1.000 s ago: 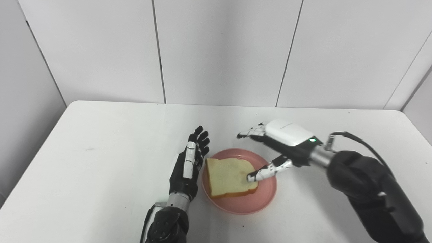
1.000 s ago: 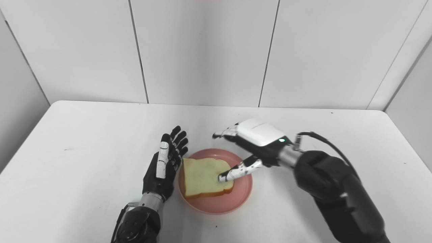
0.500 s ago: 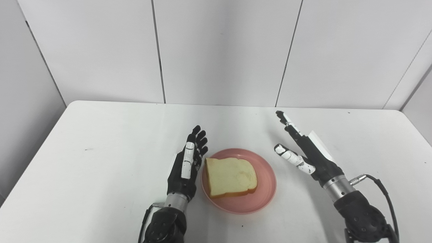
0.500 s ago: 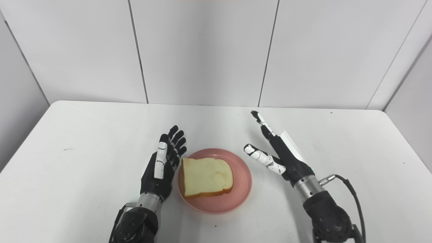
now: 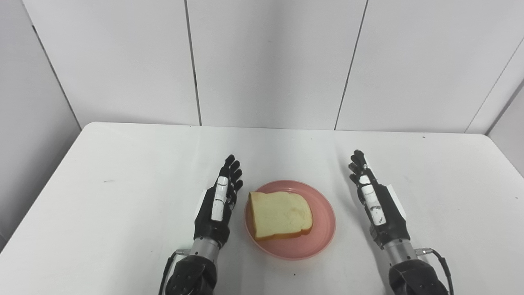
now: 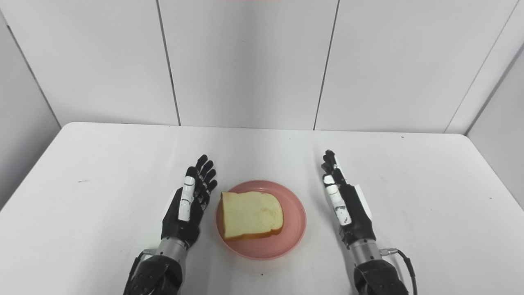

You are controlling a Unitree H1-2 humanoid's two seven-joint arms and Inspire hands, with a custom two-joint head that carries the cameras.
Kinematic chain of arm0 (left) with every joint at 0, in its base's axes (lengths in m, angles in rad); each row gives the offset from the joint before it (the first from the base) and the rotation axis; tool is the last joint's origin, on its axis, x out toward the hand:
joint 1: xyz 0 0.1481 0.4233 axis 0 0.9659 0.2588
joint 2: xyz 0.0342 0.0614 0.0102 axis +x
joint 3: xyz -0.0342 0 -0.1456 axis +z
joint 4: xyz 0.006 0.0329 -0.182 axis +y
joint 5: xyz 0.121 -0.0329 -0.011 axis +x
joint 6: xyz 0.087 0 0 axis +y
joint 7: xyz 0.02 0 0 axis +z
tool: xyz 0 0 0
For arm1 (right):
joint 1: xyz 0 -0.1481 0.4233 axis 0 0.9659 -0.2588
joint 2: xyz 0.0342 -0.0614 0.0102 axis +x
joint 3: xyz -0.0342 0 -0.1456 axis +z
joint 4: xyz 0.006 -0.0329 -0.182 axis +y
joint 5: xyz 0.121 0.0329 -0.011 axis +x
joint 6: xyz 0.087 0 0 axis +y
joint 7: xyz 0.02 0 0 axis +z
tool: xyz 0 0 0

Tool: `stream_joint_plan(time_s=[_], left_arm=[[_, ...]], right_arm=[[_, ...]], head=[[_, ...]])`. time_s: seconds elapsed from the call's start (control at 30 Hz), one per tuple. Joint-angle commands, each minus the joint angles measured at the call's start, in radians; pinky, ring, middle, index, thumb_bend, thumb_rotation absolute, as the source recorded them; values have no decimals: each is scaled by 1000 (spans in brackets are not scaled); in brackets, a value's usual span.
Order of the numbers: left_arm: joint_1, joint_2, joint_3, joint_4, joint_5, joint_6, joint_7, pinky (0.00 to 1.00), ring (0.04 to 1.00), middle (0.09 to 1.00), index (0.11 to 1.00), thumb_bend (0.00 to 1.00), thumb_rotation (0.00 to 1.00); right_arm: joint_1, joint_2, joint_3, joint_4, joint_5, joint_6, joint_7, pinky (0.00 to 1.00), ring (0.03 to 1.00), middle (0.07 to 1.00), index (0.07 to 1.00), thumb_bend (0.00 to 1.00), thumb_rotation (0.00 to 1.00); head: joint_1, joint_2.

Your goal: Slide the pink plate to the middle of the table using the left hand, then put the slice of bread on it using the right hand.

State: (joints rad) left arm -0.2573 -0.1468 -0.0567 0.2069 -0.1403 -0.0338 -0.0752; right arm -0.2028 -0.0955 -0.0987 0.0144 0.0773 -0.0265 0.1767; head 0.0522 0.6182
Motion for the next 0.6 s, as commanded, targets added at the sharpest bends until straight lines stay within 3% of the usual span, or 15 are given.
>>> stream_joint_plan(time_s=[0.0, 0.37, 0.57], left_arm=[[-15, 9, 4, -37, -7, -41, -15, 991, 998, 997, 969, 701, 942], [-9, 27, 9, -56, 23, -30, -6, 1000, 1000, 1000, 982, 665, 953], [-8, 30, 5, -57, 47, -37, -1, 1000, 1000, 1000, 982, 645, 990]], right_arm=[[-16, 20, 1, -24, 29, -20, -17, 1000, 1000, 1000, 1000, 687, 991], [6, 68, 27, -46, 31, -7, -65, 1000, 1000, 1000, 1000, 636, 976], [16, 63, 55, -72, 28, 8, -58, 1000, 1000, 1000, 1000, 577, 999]], head=[[-1, 0], [3, 7], [3, 7]])
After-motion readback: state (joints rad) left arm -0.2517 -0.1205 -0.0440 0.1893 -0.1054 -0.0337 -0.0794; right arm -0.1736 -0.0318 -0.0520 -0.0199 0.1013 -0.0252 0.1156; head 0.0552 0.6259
